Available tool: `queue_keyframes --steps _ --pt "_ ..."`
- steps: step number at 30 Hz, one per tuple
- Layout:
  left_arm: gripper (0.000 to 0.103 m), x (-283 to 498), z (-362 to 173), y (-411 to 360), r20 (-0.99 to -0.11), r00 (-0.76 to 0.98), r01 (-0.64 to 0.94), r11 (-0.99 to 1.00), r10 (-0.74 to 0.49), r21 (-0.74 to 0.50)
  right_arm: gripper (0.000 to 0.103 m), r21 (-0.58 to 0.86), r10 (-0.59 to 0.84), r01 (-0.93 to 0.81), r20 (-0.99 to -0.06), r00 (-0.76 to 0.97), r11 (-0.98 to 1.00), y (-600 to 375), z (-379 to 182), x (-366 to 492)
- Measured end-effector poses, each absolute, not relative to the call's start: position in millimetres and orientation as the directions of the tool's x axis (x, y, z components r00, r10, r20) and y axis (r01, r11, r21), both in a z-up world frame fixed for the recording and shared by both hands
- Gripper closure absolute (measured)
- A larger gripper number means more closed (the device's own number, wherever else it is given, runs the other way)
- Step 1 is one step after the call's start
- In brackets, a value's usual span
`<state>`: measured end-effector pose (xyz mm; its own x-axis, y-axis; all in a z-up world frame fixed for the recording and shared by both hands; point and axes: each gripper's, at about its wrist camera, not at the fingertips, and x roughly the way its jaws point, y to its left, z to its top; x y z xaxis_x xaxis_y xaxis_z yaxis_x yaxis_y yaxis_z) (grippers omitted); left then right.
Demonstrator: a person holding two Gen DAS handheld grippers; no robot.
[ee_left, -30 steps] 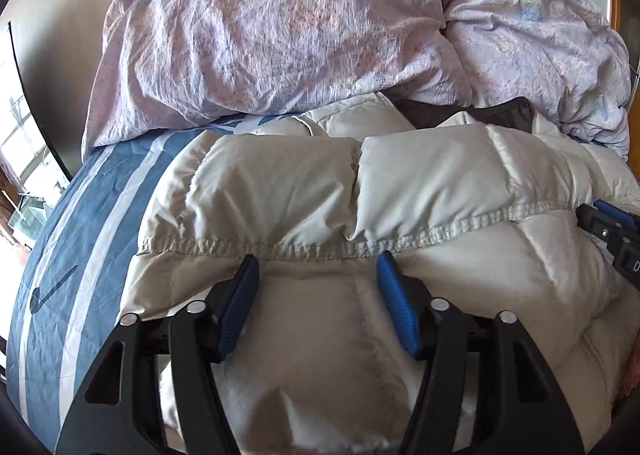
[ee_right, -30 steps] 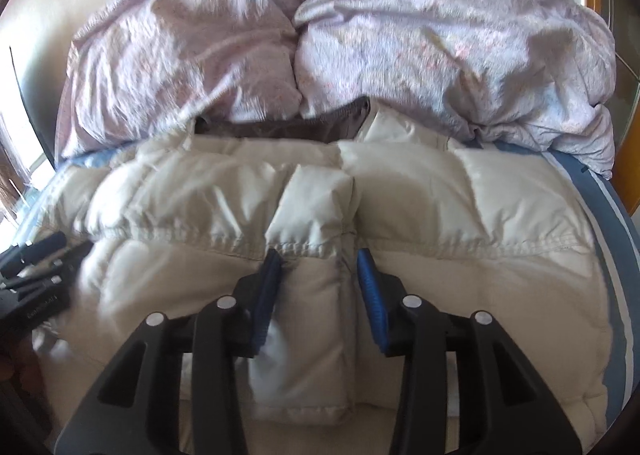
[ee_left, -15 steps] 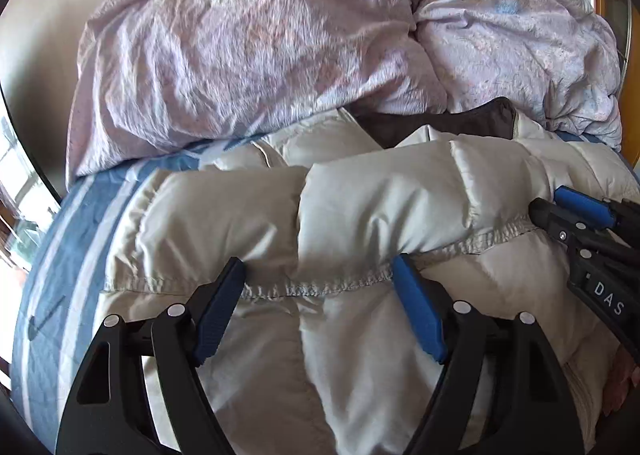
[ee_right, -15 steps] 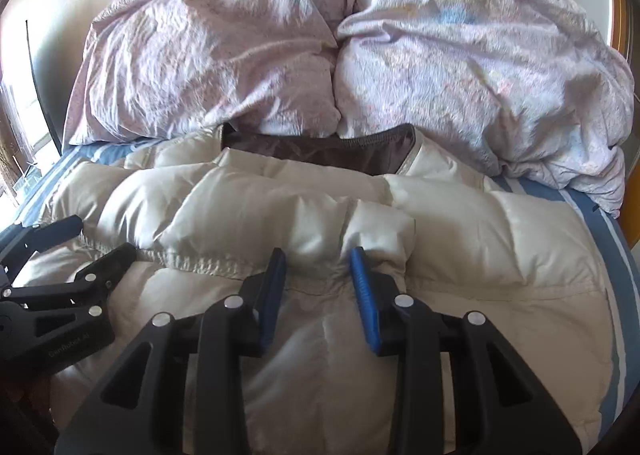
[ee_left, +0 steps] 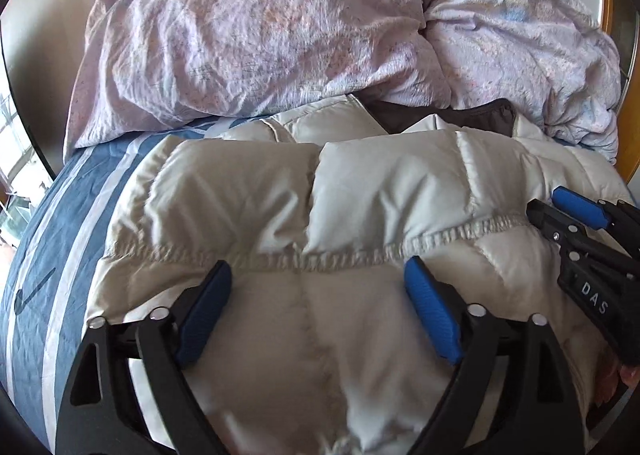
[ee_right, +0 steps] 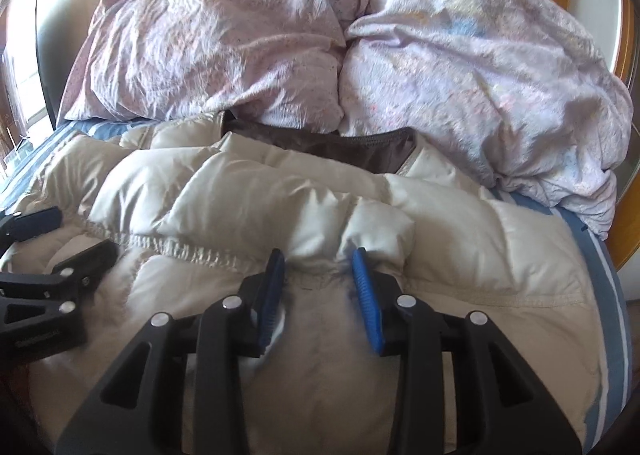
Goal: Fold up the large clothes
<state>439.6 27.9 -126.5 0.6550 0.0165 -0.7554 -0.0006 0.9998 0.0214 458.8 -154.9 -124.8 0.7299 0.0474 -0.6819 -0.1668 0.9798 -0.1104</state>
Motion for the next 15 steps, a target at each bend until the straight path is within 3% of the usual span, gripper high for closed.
queue_keyframes --steps 7,15 --pt "0.005 397 -111 44 -0.753 0.65 0.078 0.995 -0.099 -0.063 0.046 -0.06 0.068 -0.144 -0.666 0.743 0.988 -189 -97 419" --pt "0.006 332 -97 85 -0.749 0.659 0.056 0.998 -0.066 -0.039 0.043 -0.039 0.048 -0.099 -0.669 0.742 0.994 -270 -78 343"
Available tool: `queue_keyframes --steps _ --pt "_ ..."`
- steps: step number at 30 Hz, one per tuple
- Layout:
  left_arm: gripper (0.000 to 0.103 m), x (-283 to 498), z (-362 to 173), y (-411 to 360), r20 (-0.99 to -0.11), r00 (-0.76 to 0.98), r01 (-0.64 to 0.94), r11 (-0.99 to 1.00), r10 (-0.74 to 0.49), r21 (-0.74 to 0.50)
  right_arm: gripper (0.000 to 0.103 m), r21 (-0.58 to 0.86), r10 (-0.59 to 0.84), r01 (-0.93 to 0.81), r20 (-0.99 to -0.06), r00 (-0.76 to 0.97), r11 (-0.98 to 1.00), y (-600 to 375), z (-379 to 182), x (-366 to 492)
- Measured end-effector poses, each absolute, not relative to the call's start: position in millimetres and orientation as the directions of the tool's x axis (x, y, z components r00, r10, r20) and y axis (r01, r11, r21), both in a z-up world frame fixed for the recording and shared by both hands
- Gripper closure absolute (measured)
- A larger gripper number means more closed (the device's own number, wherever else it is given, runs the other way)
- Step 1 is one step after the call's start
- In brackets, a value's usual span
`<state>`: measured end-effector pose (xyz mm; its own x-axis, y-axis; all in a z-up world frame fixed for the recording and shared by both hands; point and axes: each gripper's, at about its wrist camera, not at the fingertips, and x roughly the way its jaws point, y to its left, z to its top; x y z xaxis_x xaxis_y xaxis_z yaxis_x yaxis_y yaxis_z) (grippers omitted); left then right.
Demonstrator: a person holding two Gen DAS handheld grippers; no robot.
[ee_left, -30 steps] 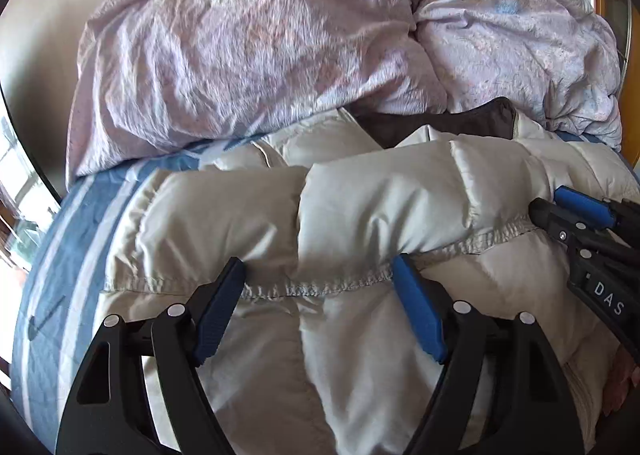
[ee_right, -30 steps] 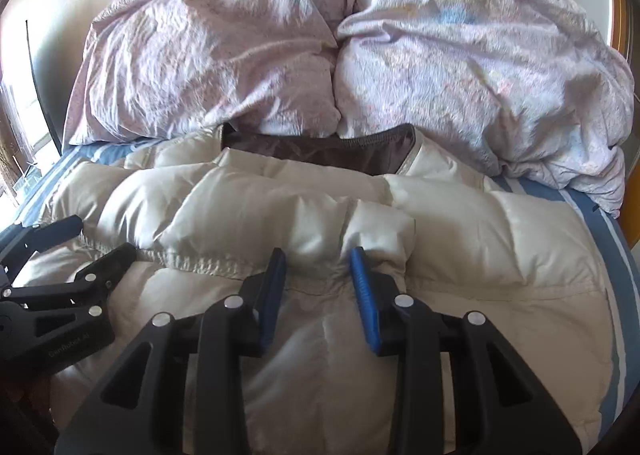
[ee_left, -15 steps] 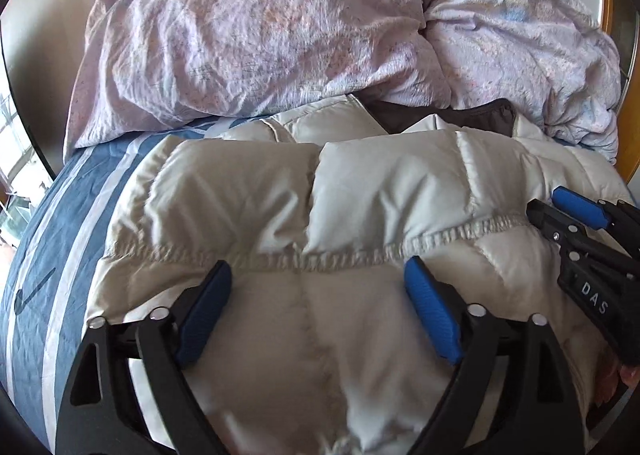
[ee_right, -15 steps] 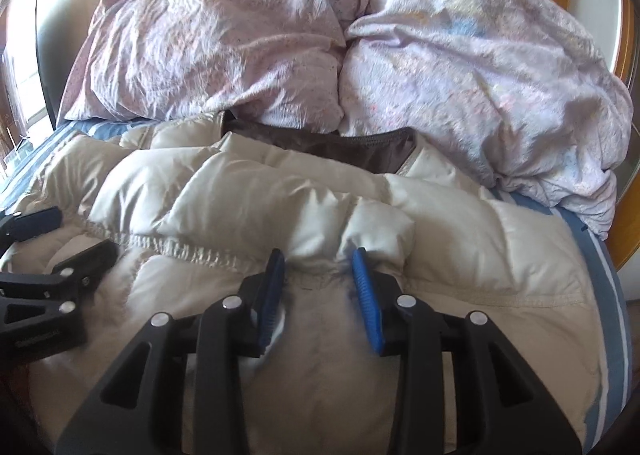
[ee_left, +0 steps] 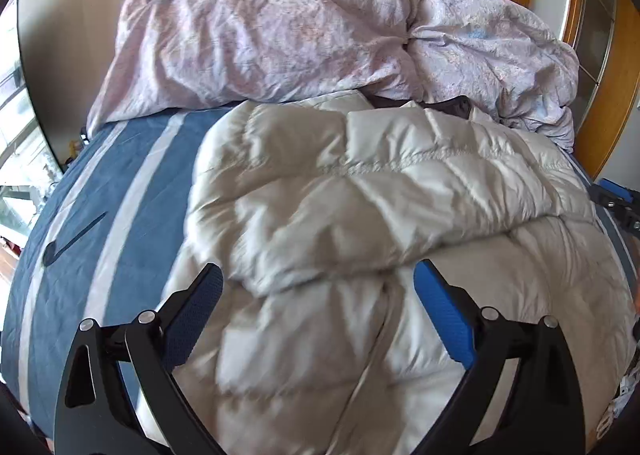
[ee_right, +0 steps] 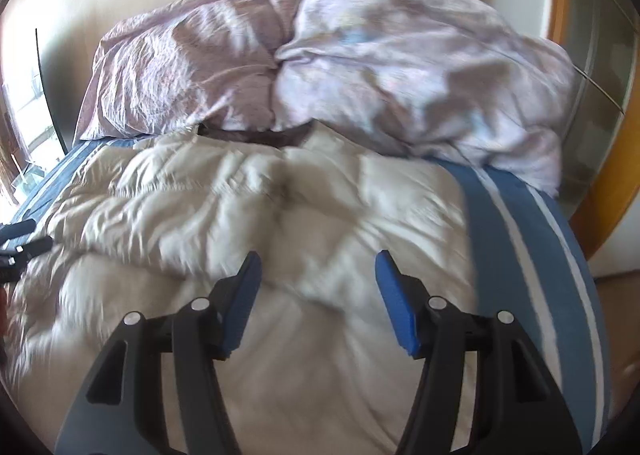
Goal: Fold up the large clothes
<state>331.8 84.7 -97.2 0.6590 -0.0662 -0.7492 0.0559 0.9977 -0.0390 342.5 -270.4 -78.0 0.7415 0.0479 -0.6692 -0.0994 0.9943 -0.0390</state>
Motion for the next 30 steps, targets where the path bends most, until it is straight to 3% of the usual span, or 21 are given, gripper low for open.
queue_keyframes --steps 7,12,21,30 --pt "0.009 270 -113 140 -0.785 0.618 0.015 0.999 -0.05 -0.051 0.037 0.007 0.02 -0.022 -0.721 0.693 1.0 -359 -100 262" --pt "0.009 236 -132 162 -0.8 0.584 0.027 0.988 -0.138 -0.151 0.037 0.094 0.045 0.043 -0.766 0.641 0.995 -407 -128 221" --pt "0.011 202 -141 155 -0.788 0.562 0.116 0.968 -0.25 -0.224 0.037 0.267 0.212 0.015 -0.793 0.571 0.963 -425 -165 186" --pt "0.026 179 -140 148 -0.794 0.533 0.2 0.955 -0.293 -0.219 0.046 0.34 0.323 -0.078 -0.761 0.563 0.937 -409 -171 167"
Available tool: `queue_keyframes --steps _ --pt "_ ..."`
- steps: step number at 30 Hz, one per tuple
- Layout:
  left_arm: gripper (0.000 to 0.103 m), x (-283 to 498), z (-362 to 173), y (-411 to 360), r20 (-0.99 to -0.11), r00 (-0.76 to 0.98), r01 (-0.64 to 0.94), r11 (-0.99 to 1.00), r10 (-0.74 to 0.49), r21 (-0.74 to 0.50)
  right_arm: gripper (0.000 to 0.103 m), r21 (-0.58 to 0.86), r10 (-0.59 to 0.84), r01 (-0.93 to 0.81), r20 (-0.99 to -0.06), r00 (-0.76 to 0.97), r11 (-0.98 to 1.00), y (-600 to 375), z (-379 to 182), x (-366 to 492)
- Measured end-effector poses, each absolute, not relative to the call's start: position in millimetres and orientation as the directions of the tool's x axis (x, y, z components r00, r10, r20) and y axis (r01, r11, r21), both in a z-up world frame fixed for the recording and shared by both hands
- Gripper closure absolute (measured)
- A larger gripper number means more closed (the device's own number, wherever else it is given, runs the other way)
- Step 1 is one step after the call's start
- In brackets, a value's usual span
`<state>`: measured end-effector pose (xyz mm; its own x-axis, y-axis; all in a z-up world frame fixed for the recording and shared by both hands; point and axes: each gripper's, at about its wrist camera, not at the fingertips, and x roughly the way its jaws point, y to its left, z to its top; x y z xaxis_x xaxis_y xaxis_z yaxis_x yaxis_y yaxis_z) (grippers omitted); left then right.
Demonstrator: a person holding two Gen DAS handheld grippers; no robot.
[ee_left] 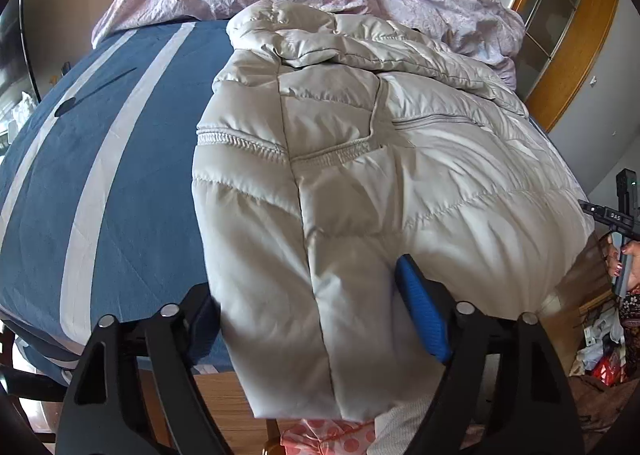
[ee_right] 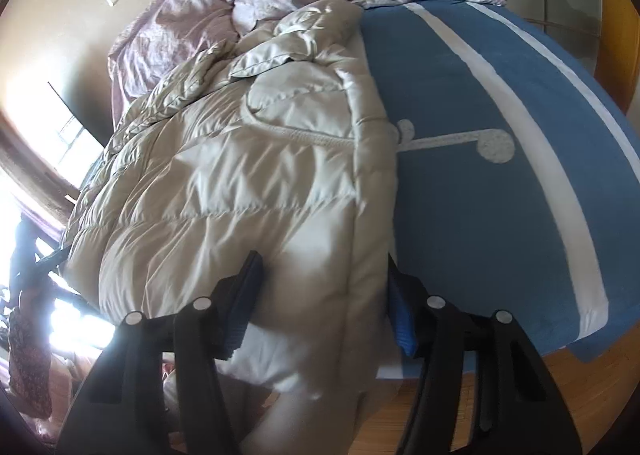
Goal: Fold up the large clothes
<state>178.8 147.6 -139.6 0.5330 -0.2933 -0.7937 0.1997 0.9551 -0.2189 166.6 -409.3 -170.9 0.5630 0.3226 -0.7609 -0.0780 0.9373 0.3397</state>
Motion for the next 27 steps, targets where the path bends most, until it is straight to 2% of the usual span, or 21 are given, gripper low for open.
queue_keyframes --steps 5,8,10,13,16,17,18,19,21,23,27 --pt "0.041 176 -139 149 -0.786 0.519 0.206 0.941 -0.336 -0.267 0.057 0.397 0.377 -0.093 -0.736 0.562 0.913 -412 -173 169" --pt "0.044 169 -139 148 -0.793 0.517 0.22 0.945 -0.323 -0.241 0.061 0.423 0.403 -0.102 -0.724 0.56 0.9 -417 -175 167" --pt "0.044 162 -137 151 -0.799 0.524 0.21 0.954 -0.294 -0.214 0.061 0.432 0.416 -0.109 -0.72 0.556 0.895 -420 -175 165" --pt "0.044 159 -138 159 -0.787 0.526 0.185 0.947 -0.322 -0.263 0.059 0.44 0.431 -0.125 -0.714 0.552 0.889 -421 -176 164" --pt "0.042 162 -138 150 -0.797 0.516 0.201 0.949 -0.314 -0.244 0.059 0.418 0.423 -0.142 -0.722 0.547 0.897 -416 -174 167" --pt "0.042 163 -138 147 -0.8 0.505 0.207 0.946 -0.323 -0.251 0.061 0.397 0.408 -0.146 -0.731 0.547 0.906 -412 -173 168" --pt "0.042 165 -138 143 -0.803 0.497 0.214 0.943 -0.329 -0.254 0.069 0.385 0.4 -0.147 -0.736 0.546 0.911 -409 -173 168" --pt "0.044 165 -139 141 -0.806 0.493 0.215 0.944 -0.327 -0.251 0.073 0.383 0.396 -0.144 -0.737 0.548 0.913 -408 -173 169" --pt "0.064 164 -137 137 -0.815 0.488 0.228 0.947 -0.312 -0.227 0.083 0.424 0.425 -0.141 -0.711 0.56 0.895 -412 -171 168" --pt "0.076 159 -134 139 -0.802 0.491 0.228 0.938 -0.342 -0.261 0.086 0.467 0.456 -0.139 -0.681 0.573 0.873 -418 -168 166" --pt "0.082 143 -123 138 -0.768 0.525 0.243 0.929 -0.367 -0.277 0.088 0.522 0.496 -0.15 -0.623 0.605 0.84 -428 -156 156"
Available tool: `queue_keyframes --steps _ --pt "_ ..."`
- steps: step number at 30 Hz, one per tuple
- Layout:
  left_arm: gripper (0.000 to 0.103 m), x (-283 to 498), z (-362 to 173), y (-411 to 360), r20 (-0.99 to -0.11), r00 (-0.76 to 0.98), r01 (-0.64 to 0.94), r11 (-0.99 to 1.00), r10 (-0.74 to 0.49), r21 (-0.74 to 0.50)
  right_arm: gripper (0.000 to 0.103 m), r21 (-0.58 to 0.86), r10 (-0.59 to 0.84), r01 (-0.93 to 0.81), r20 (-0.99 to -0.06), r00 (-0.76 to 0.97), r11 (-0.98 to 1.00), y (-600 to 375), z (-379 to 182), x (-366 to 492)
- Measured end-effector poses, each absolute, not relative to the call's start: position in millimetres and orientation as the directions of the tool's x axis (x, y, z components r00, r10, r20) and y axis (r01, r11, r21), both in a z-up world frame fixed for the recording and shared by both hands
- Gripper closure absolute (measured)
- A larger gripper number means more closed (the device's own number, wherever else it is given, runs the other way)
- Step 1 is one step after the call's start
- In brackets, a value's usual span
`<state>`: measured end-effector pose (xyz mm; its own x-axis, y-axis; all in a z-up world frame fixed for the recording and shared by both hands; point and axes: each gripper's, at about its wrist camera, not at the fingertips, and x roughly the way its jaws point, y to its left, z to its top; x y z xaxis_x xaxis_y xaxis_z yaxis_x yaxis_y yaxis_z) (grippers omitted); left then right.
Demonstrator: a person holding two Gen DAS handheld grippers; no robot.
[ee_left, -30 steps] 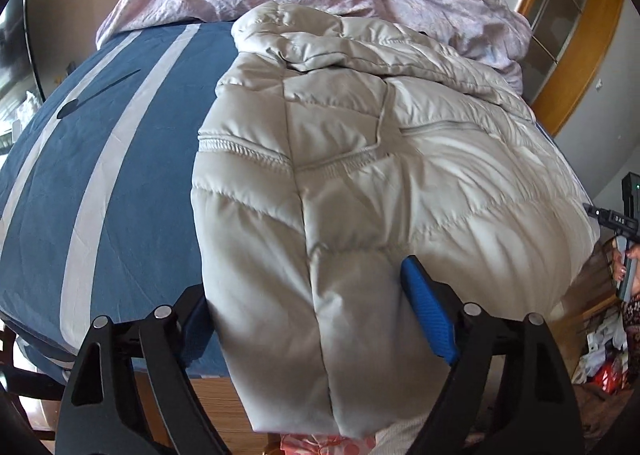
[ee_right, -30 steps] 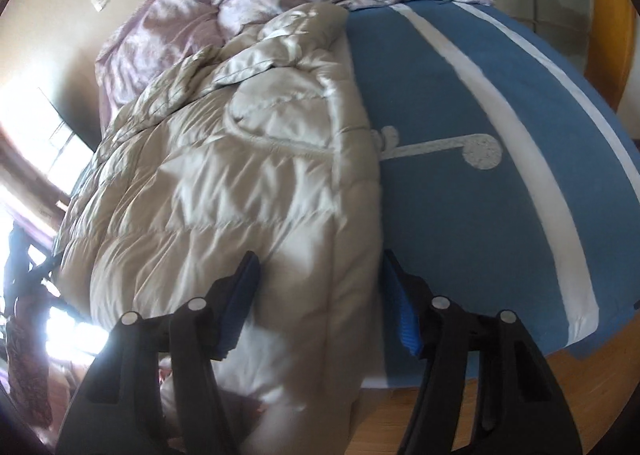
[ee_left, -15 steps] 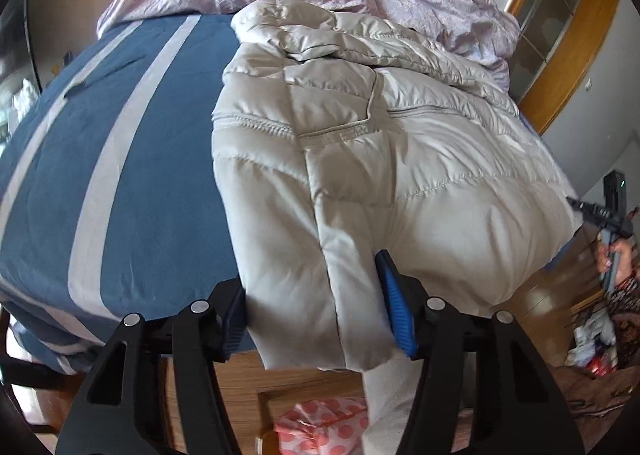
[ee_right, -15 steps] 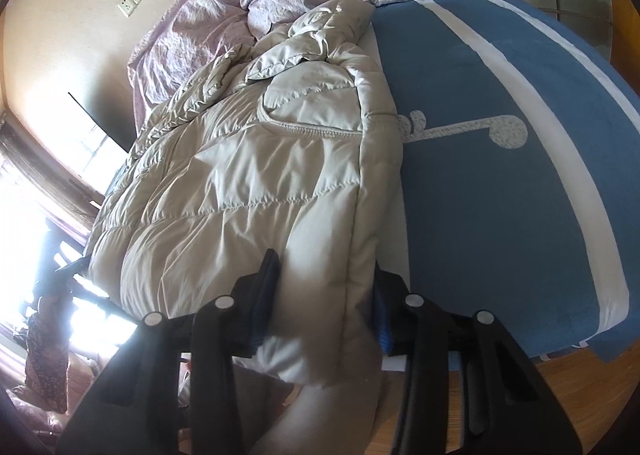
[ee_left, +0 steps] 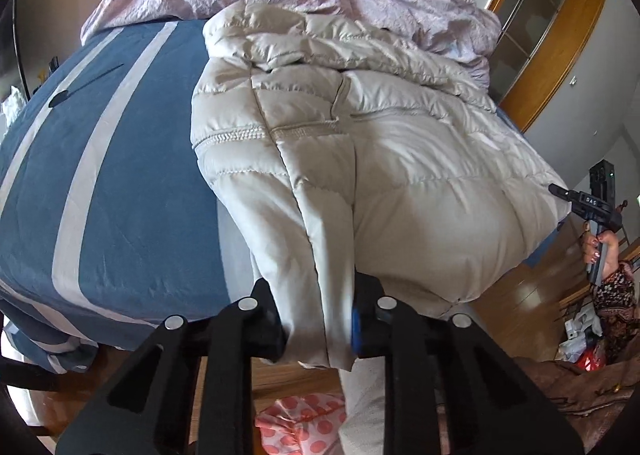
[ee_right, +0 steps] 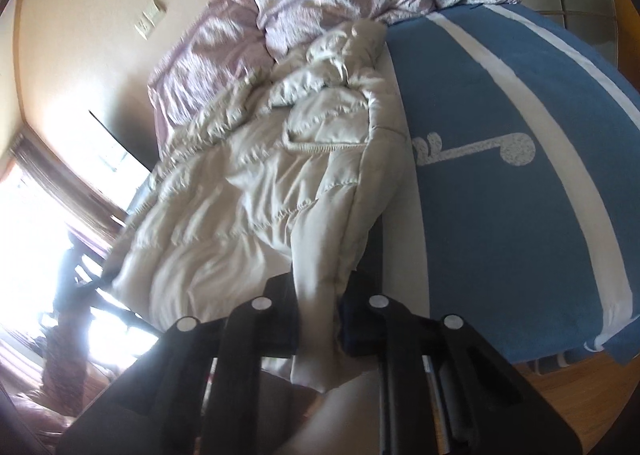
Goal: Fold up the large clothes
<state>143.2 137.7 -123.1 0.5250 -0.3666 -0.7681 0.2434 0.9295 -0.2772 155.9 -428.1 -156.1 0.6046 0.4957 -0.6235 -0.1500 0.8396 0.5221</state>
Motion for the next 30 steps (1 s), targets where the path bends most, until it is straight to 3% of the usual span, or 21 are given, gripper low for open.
queue_keyframes --steps 14,19,30 --pt "0.085 81 -61 166 -0.565 0.592 0.285 0.805 -0.575 -0.521 0.089 0.71 0.65 -0.24 -0.384 0.656 0.662 -461 -109 93" --pt "0.085 107 -41 175 -0.481 0.593 0.272 0.723 -0.646 -0.635 0.089 0.787 0.69 -0.249 -0.284 0.666 0.565 -470 -91 122" --pt "0.085 192 -20 189 -0.414 0.62 0.222 0.656 -0.666 -0.721 0.089 0.832 0.689 -0.236 -0.219 0.691 0.502 -460 -63 229"
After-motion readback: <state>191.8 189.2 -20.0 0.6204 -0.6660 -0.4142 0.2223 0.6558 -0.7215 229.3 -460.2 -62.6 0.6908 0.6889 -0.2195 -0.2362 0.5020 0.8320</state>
